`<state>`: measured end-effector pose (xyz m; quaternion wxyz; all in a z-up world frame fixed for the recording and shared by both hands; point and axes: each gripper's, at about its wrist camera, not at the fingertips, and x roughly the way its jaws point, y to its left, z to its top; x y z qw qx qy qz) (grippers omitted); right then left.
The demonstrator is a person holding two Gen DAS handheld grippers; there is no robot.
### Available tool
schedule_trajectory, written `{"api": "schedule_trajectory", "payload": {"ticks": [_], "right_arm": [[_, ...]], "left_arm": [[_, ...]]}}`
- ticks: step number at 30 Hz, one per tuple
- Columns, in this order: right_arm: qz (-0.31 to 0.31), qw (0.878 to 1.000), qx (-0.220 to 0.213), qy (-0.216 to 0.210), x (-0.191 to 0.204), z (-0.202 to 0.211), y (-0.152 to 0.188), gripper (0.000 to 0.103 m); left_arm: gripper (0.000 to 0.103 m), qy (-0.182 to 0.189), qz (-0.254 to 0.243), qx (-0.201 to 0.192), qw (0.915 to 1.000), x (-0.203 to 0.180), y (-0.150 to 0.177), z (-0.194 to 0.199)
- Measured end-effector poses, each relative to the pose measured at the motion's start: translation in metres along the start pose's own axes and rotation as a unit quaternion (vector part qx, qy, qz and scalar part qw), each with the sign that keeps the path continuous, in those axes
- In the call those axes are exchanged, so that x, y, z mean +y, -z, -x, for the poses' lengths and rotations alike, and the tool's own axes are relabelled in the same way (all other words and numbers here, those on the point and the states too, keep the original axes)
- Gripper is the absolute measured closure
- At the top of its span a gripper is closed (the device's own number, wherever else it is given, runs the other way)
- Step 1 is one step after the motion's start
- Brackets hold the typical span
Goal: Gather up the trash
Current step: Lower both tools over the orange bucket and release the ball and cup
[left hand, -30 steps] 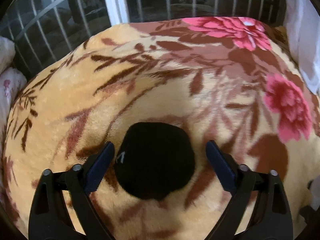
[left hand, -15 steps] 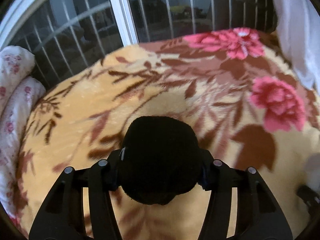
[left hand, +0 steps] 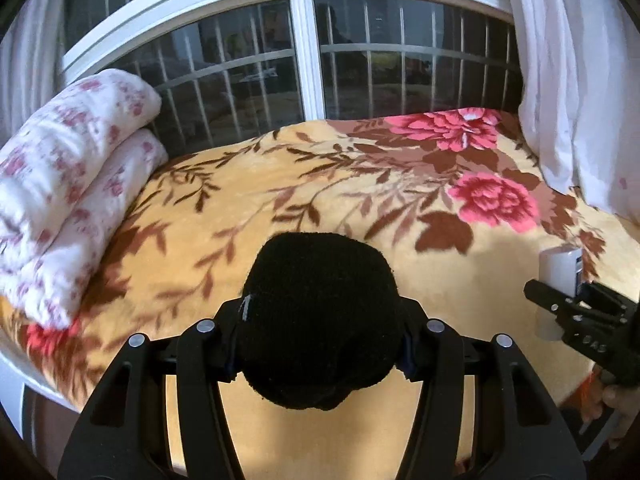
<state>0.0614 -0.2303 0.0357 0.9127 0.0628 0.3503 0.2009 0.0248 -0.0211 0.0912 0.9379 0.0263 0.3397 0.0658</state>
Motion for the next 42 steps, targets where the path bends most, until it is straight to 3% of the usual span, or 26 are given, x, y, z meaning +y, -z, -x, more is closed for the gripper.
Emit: {"api": "schedule_trajectory", "payload": {"ticks": [7,14,21,24,33,34,35,36,42], "right_arm": [[0.051,0.998,-0.017,-0.037,0.054,0.086,0.054,0.055],[0.067,0.997,0.021,-0.034,0.069,0.112,0.127,0.055],[0.078,0.989,0.128,-0.013,0.064,0.063,0.198,0.055],[0.054,0.984,0.171,-0.011,0.053,0.031,0.213,0.055],[0.034,0.969,0.246,-0.009,0.041,-0.021,0.233,0.055],[0.033,0.966,0.256,-0.009,0.039,-0.026,0.235,0.051],[0.032,0.964,0.264,-0.008,0.038,-0.031,0.237,0.036],[0.033,0.963,0.268,-0.001,0.036,-0.033,0.238,0.032],[0.015,0.966,0.259,0.01,0.026,-0.029,0.235,0.031]], "left_arm": [[0.049,0.02,-0.004,-0.009,0.9998,0.0,0.062,0.049],[0.049,0.043,-0.016,0.034,0.9984,-0.008,0.138,0.06],[0.049,0.085,-0.043,0.143,0.9852,-0.017,0.214,0.01],[0.049,0.098,-0.048,0.181,0.9774,-0.021,0.234,-0.017],[0.045,0.114,-0.064,0.265,0.9553,-0.031,0.265,-0.07],[0.043,0.115,-0.062,0.277,0.9521,-0.031,0.267,-0.074],[0.036,0.114,-0.062,0.285,0.9497,-0.031,0.269,-0.077],[0.032,0.111,-0.062,0.294,0.9472,-0.03,0.272,-0.081],[0.028,0.113,-0.042,0.303,0.9452,-0.02,0.275,-0.082]]}}
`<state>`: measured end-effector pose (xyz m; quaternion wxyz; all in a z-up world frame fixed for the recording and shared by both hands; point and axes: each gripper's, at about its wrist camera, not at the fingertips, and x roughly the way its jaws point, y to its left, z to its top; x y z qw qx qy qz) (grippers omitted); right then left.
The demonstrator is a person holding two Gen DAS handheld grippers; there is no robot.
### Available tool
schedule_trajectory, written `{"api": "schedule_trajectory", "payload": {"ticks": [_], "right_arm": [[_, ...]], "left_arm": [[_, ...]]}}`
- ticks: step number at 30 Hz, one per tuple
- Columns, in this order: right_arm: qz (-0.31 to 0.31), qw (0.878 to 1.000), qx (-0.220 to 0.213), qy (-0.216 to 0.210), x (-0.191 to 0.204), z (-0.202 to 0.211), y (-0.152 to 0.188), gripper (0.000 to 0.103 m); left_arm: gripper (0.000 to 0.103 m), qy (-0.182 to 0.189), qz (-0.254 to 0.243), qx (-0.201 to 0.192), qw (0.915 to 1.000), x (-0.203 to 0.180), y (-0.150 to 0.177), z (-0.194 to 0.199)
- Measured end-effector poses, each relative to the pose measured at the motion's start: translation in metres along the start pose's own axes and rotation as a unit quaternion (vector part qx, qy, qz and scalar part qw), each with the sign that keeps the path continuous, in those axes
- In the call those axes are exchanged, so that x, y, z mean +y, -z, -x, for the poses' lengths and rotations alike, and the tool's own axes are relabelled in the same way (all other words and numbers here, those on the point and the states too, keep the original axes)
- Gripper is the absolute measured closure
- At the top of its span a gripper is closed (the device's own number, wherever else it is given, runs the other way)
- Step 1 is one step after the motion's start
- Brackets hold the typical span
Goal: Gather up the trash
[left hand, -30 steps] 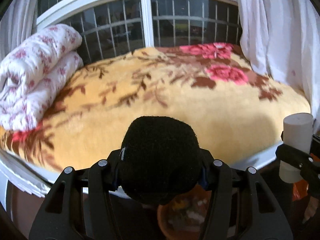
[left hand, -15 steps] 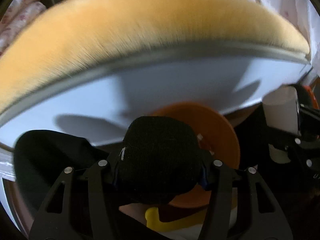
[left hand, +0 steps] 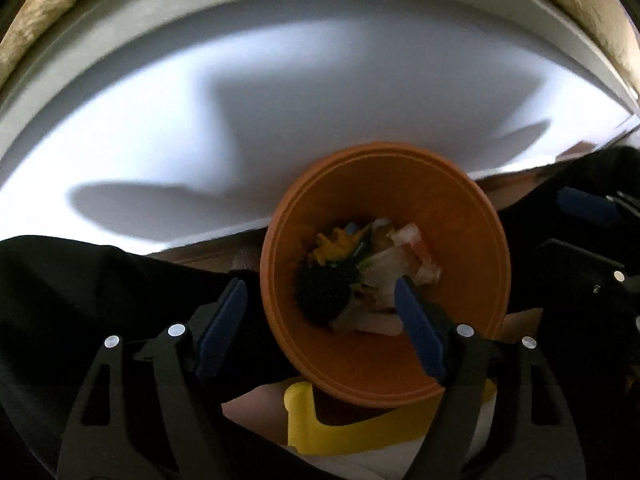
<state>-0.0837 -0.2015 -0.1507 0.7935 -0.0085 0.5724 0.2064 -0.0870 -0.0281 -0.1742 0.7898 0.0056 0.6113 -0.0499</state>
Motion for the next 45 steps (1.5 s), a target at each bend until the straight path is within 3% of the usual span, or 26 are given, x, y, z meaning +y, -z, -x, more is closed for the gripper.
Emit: {"api": "schedule_trajectory", "payload": {"ticks": [4,7,9,11,13,15,17,19,22,28,45], "right_arm": [[-0.004,1.0,-0.021,0.01,0.003,0.018,0.005,0.031],[0.008,0.998,-0.058,0.03,0.009,0.041,0.005,0.021],[0.019,0.994,-0.097,0.05,0.023,0.059,0.004,0.014],[0.033,0.986,-0.147,0.074,0.033,0.084,0.001,0.005],[0.045,0.973,-0.201,0.1,0.042,0.112,-0.008,0.005],[0.054,0.956,-0.258,0.127,0.053,0.14,-0.025,0.005],[0.051,0.941,-0.295,0.155,0.053,0.157,-0.042,0.005],[0.044,0.928,-0.323,0.18,0.052,0.168,-0.062,0.005],[0.029,0.919,-0.336,0.202,0.051,0.173,-0.088,0.005],[-0.004,0.917,-0.34,0.207,0.045,0.169,-0.118,0.005],[0.0,0.923,-0.32,0.212,0.049,0.141,-0.144,0.005]], "left_arm": [[0.028,-0.001,0.002,-0.034,0.9994,0.0,-0.007,0.02],[0.028,-0.024,-0.011,-0.087,0.9959,-0.007,-0.007,0.05],[0.021,-0.044,-0.016,-0.126,0.9909,-0.01,-0.01,0.075],[0.019,-0.052,-0.015,-0.167,0.9845,-0.011,-0.013,0.103],[0.011,-0.067,-0.004,-0.211,0.9753,-0.011,-0.018,0.131],[0.011,-0.077,0.008,-0.247,0.9659,-0.012,-0.023,0.152],[0.01,-0.088,0.024,-0.277,0.9564,-0.007,-0.039,0.176],[0.01,-0.083,0.039,-0.291,0.9521,0.0,-0.05,0.19],[0.01,-0.083,0.067,-0.313,0.9436,0.008,-0.072,0.205],[0.01,-0.079,0.091,-0.314,0.9417,0.02,-0.106,0.204],[0.01,-0.081,0.089,-0.297,0.9472,0.031,-0.12,0.182]]}}
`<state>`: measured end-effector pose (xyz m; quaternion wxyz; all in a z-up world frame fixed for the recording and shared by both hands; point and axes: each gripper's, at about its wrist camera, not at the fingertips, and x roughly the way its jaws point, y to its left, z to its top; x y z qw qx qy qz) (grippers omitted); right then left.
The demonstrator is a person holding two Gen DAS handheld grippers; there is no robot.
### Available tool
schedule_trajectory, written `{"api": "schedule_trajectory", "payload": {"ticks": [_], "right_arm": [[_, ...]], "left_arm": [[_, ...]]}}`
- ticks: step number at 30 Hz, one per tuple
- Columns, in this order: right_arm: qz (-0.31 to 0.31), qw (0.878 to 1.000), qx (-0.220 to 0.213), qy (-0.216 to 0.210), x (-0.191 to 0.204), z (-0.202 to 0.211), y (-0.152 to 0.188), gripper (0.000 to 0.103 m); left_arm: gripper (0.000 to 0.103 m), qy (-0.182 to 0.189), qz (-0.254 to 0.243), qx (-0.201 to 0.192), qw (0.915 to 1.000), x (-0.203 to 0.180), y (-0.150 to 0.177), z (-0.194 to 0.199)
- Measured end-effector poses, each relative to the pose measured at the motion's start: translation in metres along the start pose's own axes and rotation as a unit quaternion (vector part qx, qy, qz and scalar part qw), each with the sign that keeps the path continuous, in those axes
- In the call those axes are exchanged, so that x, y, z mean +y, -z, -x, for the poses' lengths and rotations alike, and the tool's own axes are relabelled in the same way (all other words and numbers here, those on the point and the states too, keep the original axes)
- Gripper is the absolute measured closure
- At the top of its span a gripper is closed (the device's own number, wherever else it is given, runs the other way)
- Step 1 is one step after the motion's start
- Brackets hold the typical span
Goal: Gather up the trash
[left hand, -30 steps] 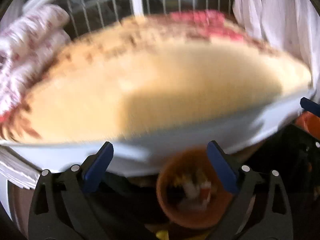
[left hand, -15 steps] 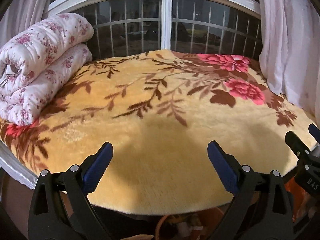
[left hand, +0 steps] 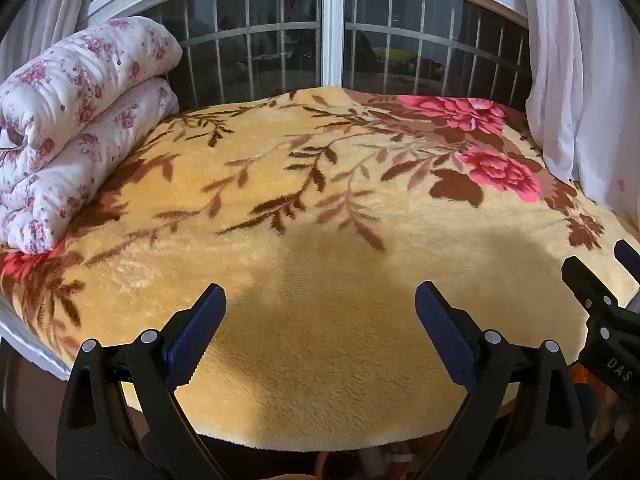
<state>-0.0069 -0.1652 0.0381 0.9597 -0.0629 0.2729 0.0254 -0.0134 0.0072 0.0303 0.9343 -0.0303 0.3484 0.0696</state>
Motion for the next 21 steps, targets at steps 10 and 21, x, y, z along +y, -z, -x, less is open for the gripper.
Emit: {"api": "schedule_trajectory", "payload": {"ticks": [10,21], "right_arm": [[-0.001,1.0,0.005,0.0,0.0006,-0.0021,0.0009,0.005],[0.0,1.0,0.004,-0.002,-0.0016,-0.0031,0.0009,0.005]], "left_arm": [[0.01,0.001,0.008,-0.002,1.0,0.0058,-0.0005,-0.0005],[0.01,0.001,0.01,-0.002,1.0,0.0053,-0.0008,0.0009]]}}
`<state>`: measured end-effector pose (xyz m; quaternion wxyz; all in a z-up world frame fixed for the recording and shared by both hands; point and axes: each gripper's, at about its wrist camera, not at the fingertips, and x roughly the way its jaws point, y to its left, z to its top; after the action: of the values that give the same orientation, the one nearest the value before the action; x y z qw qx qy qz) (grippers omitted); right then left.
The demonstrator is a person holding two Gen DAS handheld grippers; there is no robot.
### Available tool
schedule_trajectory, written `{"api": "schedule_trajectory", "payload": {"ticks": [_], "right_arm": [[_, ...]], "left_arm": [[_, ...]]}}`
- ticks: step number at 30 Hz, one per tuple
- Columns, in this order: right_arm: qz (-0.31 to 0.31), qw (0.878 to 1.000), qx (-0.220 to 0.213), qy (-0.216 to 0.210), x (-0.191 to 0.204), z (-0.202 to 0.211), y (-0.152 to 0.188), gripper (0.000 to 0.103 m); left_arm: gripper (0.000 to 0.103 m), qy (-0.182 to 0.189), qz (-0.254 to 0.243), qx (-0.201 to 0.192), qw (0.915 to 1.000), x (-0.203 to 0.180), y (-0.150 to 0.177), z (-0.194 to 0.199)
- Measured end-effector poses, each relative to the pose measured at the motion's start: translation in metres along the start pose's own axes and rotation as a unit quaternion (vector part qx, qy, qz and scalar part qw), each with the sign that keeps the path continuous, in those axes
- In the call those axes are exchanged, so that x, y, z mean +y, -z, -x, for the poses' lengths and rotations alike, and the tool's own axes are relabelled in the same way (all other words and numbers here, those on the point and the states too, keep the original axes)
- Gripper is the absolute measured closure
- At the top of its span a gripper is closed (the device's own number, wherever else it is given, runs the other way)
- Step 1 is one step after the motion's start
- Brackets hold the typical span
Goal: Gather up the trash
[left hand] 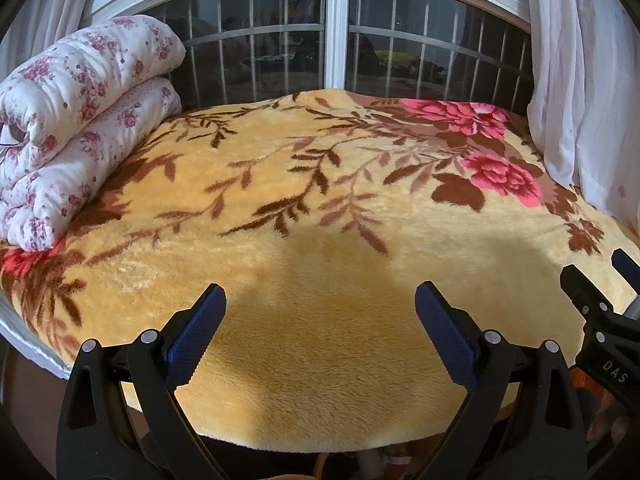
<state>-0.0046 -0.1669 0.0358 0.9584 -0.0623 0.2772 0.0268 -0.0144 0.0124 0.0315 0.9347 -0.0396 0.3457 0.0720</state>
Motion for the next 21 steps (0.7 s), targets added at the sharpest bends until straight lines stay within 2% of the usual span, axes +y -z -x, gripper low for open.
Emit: {"api": "schedule_trajectory", "payload": {"ticks": [12,16,18,21], "right_arm": [[-0.002,1.0,0.001,0.001,0.0002,0.0003,0.0027,0.005],[-0.001,1.0,0.001,0.0,-0.0005,-0.0006,0.0021,0.005],[-0.001,1.0,0.002,0.001,0.0,-0.0005,0.0019,0.005],[0.0,1.0,0.004,0.001,0.0027,0.0,0.0054,0.005]], "left_arm": [[0.01,0.007,0.002,0.001,1.0,-0.0008,-0.0012,0.0007],[0.01,-0.003,0.002,-0.013,0.9999,-0.0028,-0.0008,0.0039],[0.01,0.014,0.0,-0.005,0.9999,-0.0039,-0.0006,0.0033],[0.01,0.009,-0.012,-0.012,0.9998,-0.0087,0.0009,0.0062]]}}
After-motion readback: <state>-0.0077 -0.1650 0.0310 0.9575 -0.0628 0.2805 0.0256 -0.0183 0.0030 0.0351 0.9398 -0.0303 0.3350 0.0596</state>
